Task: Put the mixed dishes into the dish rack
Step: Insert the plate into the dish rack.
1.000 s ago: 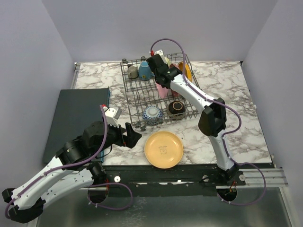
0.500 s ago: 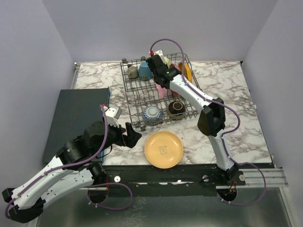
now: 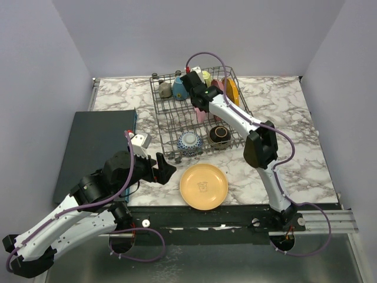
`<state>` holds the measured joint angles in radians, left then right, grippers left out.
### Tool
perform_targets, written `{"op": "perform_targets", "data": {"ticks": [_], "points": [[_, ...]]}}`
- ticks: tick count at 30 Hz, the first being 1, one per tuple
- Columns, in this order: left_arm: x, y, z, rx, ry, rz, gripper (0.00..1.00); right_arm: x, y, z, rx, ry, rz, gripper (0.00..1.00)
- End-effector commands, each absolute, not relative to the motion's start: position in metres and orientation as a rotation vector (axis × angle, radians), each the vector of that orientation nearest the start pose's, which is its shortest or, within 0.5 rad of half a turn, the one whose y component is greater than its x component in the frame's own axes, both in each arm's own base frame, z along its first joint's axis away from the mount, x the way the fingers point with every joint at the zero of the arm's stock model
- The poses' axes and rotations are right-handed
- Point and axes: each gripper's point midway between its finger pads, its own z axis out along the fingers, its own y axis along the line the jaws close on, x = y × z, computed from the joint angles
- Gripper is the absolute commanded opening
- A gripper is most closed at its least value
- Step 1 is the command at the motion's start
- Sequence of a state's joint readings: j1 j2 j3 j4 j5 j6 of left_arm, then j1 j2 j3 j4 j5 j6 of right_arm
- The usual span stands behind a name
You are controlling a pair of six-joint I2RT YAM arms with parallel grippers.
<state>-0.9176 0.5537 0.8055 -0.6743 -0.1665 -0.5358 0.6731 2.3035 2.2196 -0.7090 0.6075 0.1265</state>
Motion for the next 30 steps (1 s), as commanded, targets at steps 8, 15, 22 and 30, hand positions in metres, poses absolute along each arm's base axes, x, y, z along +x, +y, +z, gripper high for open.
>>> {"op": "perform_targets", "data": {"ticks": [8, 15, 22, 30], "points": [[0.152, -0.178, 0.235, 0.282, 2.039, -0.735, 0.99, 0.506, 0.282, 0.141, -0.328, 2.234, -0.266, 0.49], [0.152, -0.178, 0.235, 0.281, 2.038, -0.734, 0.99, 0.507, 0.283, 0.147, -0.311, 2.223, -0.253, 0.57], [0.153, -0.178, 0.235, 0.281, 2.041, -0.731, 0.99, 0.506, 0.288, 0.162, -0.274, 2.206, -0.183, 0.62], [0.153, -0.179, 0.234, 0.282, 2.045, -0.728, 0.99, 0.504, 0.296, 0.178, -0.246, 2.188, -0.102, 0.65]]}}
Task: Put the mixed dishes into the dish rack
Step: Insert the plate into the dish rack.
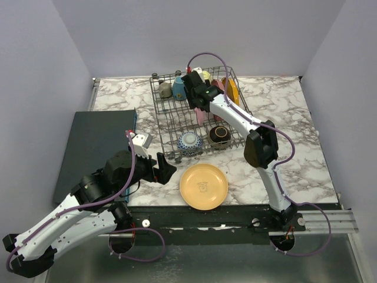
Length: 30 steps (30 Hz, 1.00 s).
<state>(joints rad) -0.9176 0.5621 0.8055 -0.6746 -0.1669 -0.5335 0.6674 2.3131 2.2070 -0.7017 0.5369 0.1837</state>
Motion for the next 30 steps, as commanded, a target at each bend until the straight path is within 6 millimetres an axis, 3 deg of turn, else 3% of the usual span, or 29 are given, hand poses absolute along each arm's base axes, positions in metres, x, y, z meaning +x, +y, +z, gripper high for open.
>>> {"op": "perform_targets", "data": {"ticks": [1, 12, 30], "points": [[0.153, -0.179, 0.233, 0.282, 2.046, -0.727, 0.99, 0.504, 0.296, 0.180, -0.243, 2.184, -0.098, 0.66], [0.153, -0.179, 0.233, 0.284, 2.048, -0.729, 0.99, 0.501, 0.300, 0.205, -0.214, 2.154, -0.033, 0.72], [0.153, -0.179, 0.233, 0.280, 2.049, -0.727, 0.99, 0.492, 0.290, 0.223, -0.170, 2.135, -0.023, 0.73]]}}
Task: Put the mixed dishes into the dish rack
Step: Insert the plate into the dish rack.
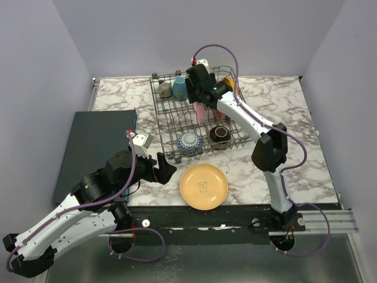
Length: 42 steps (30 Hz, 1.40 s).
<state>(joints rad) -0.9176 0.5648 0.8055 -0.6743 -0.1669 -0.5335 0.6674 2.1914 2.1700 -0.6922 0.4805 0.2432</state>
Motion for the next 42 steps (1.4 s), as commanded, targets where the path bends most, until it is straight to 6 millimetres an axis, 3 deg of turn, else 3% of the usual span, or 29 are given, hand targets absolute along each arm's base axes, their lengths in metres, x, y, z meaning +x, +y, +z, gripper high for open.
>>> {"op": "perform_targets", "data": {"ticks": [1, 16, 27, 42], "points": [[0.153, -0.179, 0.233, 0.279, 2.048, -0.728, 0.99, 0.491, 0.289, 0.223, -0.168, 2.134, -0.027, 0.73], [0.153, -0.179, 0.232, 0.273, 2.052, -0.726, 0.99, 0.490, 0.274, 0.226, -0.123, 2.126, -0.081, 0.73], [0.153, -0.178, 0.232, 0.272, 2.049, -0.726, 0.99, 0.484, 0.294, 0.228, -0.175, 2.127, 0.055, 0.73], [0.154, -0.178, 0.231, 0.270, 2.056, -0.717, 0.99, 0.479, 0.303, 0.239, -0.196, 2.116, 0.139, 0.74]]}}
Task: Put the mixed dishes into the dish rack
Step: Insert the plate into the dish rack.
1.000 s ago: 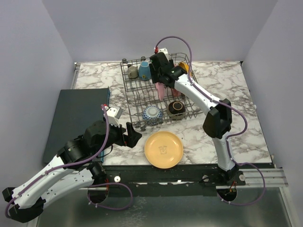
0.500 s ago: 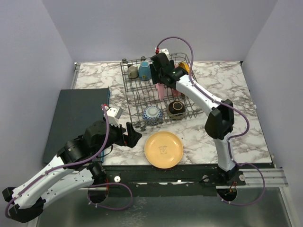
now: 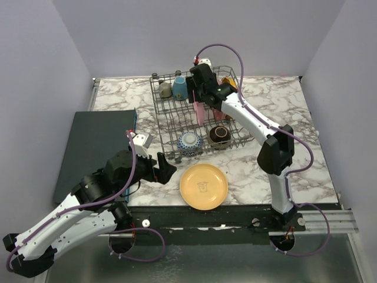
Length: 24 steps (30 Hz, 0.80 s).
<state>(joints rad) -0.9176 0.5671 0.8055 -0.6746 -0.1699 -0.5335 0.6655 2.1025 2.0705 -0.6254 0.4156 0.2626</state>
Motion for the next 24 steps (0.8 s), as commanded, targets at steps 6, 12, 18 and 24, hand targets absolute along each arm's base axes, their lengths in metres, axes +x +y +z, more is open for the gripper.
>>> {"op": "perform_targets", "data": {"ticks": [6, 12, 18, 24], "points": [[0.155, -0.179, 0.228, 0.273, 2.069, -0.708, 0.99, 0.471, 0.303, 0.254, -0.201, 2.095, 0.185, 0.76], [0.156, -0.179, 0.226, 0.270, 2.076, -0.699, 0.99, 0.457, 0.299, 0.267, -0.203, 2.076, 0.240, 0.76], [0.158, -0.179, 0.225, 0.260, 2.083, -0.689, 0.99, 0.438, 0.291, 0.282, -0.207, 2.052, 0.287, 0.78], [0.160, -0.180, 0.219, 0.264, 2.107, -0.666, 0.99, 0.415, 0.280, 0.289, -0.232, 2.042, 0.328, 0.79]]}}
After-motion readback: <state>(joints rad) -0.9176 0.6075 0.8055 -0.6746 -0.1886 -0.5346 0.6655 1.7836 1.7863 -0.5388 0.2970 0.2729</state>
